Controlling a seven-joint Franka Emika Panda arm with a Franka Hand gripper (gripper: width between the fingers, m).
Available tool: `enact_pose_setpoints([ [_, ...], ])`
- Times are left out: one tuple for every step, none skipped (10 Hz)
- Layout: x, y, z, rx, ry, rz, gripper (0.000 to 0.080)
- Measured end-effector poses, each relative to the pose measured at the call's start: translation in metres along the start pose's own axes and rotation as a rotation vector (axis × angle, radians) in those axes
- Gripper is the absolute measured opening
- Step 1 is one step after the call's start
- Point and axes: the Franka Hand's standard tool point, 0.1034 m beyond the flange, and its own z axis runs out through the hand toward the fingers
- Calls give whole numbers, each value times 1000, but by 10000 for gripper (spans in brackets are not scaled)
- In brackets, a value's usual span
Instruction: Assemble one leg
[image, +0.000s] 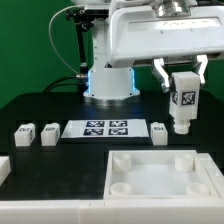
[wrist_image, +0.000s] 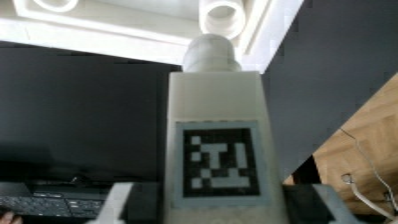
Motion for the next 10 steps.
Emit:
enact_pose_setpoints([
  [8,0,15,4,6,6,292],
  [11,-2,32,10,7,9,292],
  [7,-1,45,10,9,14,292],
  [1,-4,55,15,1,19,292],
  [-7,-10,63,20,-8,24,292],
  [-10,-10,66,20,-14,22,292],
  [-11,-10,66,20,-15,22,292],
  [-13,-11,68,22,-20,21,292],
  [-17,-11,72,22,-24,22,292],
  [-17,-10,73,21,-14,23,292],
])
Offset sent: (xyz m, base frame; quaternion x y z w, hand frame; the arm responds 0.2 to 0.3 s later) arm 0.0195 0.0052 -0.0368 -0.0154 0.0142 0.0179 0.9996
